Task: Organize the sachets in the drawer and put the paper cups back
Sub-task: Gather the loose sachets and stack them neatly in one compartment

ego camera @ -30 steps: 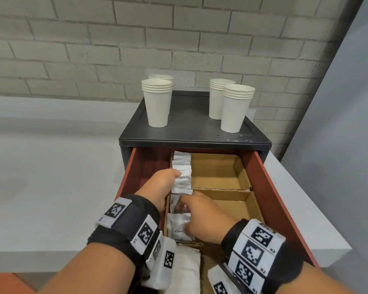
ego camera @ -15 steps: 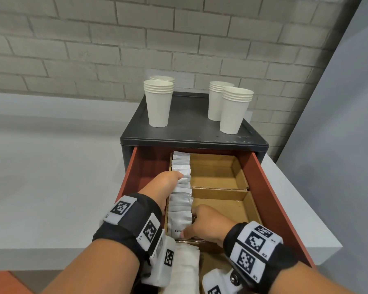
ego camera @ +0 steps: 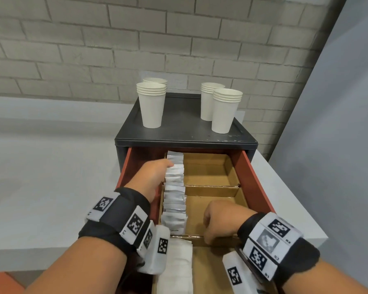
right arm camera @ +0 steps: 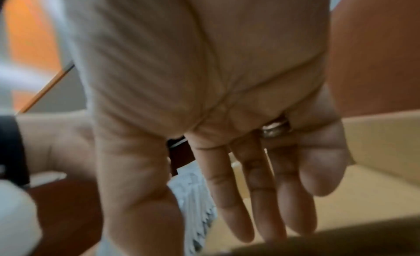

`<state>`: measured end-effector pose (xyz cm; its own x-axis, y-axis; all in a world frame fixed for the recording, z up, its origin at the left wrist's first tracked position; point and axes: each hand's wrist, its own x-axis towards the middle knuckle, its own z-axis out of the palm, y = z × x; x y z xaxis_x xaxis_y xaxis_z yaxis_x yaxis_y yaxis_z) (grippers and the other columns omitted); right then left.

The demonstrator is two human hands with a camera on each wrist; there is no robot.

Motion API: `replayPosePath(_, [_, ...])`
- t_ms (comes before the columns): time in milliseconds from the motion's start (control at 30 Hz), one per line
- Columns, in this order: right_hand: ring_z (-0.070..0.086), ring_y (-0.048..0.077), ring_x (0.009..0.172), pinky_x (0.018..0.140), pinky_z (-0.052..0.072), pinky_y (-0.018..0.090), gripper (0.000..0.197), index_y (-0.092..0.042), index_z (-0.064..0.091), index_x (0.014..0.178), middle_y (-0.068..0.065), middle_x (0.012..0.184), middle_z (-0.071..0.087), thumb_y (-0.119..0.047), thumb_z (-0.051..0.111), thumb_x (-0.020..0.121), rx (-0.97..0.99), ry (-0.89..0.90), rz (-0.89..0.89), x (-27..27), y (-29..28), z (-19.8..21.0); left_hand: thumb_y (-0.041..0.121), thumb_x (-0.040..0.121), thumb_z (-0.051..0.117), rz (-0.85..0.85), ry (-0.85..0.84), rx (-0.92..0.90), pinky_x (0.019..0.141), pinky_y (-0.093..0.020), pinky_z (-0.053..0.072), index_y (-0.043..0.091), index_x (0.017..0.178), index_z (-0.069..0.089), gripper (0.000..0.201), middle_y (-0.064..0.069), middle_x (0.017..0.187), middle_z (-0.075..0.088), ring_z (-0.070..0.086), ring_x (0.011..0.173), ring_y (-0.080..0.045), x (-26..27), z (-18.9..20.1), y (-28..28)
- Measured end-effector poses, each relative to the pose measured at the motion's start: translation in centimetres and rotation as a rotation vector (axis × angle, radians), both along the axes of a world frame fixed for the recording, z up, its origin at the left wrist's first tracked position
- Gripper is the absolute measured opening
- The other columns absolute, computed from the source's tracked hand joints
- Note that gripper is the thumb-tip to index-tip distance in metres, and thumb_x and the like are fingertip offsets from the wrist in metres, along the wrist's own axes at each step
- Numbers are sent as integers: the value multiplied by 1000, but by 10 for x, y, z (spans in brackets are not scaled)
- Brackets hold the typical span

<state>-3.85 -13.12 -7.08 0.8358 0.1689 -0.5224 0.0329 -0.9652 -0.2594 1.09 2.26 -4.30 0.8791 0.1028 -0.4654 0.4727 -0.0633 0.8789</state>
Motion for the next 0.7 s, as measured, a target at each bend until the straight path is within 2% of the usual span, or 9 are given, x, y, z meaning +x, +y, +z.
replayPosePath(67, [58, 24, 82, 66, 48, 28, 25, -1, 68, 103, 11, 93, 65, -6, 61, 80, -133, -2, 65, -5, -3, -6, 17, 93, 53, 21, -47, 44, 79, -30, 39, 10, 101, 54, 10, -2, 93, 54, 51, 85, -19, -5, 18, 5])
replayPosePath(100, [57, 24, 85, 70, 48, 29, 25, -1, 67, 106, 12, 96, 65, -4, 57, 83, -154, -9, 93, -6, -3, -10, 18, 92, 54, 20, -74, 66, 81, -30, 36, 11, 107, 53, 16, -1, 94, 53, 48, 88, -19, -7, 26, 10])
replayPosePath(167, [52, 23, 82, 70, 43, 28, 21, -1, 67, 99, 9, 83, 60, 0, 51, 85, -156, -34, 120, -8, 1, -13, 19, 91, 56, 14, -137, 125, 87, -31, 35, 11, 120, 52, 30, -5, 114, 53, 46, 105, -21, -10, 43, 20])
replayPosePath(233, [47, 23, 79, 68, 39, 26, 20, -6, 65, 91, 7, 72, 49, 2, 47, 85, -172, -59, 139, -9, 6, -14, 18, 91, 56, 20, -162, 180, 92, -31, 39, 9, 123, 53, 33, -11, 126, 51, 49, 111, -24, -11, 58, 32])
replayPosePath(333, [48, 24, 78, 68, 39, 26, 20, -9, 63, 85, 8, 75, 49, 2, 47, 85, -163, -73, 151, -10, 15, -15, 11, 93, 52, 19, -158, 291, 78, -28, 41, 6, 100, 57, 10, -11, 100, 51, 49, 84, -24, -14, 77, 54])
replayPosePath(433, [49, 25, 79, 68, 41, 28, 22, -3, 67, 92, 10, 81, 52, 2, 47, 84, -139, -93, 164, -7, 26, -19, 12, 93, 52, 20, -127, 381, 97, -37, 38, 1, 122, 53, 31, -11, 117, 47, 45, 106, -27, -15, 78, 77])
replayPosePath(500, [49, 25, 79, 69, 41, 28, 25, 0, 68, 97, 10, 85, 52, 2, 47, 84, -119, -114, 176, -4, 34, -22, 11, 94, 52, -10, -69, 443, 93, -38, 39, 3, 126, 50, 34, -12, 130, 47, 47, 116, -30, -21, 70, 89])
replayPosePath(600, [49, 26, 79, 69, 42, 29, 21, -7, 65, 87, 10, 84, 51, 3, 47, 85, -103, -135, 192, 0, 46, -20, 6, 94, 48, -125, 37, 449, 80, -37, 42, 6, 116, 52, 22, -10, 124, 52, 51, 100, -25, -26, 50, 99])
replayPosePath(700, [49, 26, 79, 69, 42, 29, 23, -10, 64, 84, 8, 78, 52, 5, 46, 84, -78, -165, 197, 2, 57, -17, -2, 95, 41, -290, 111, 324, 66, -31, 50, 11, 114, 58, 29, -6, 94, 62, 58, 76, -20, -31, 32, 103])
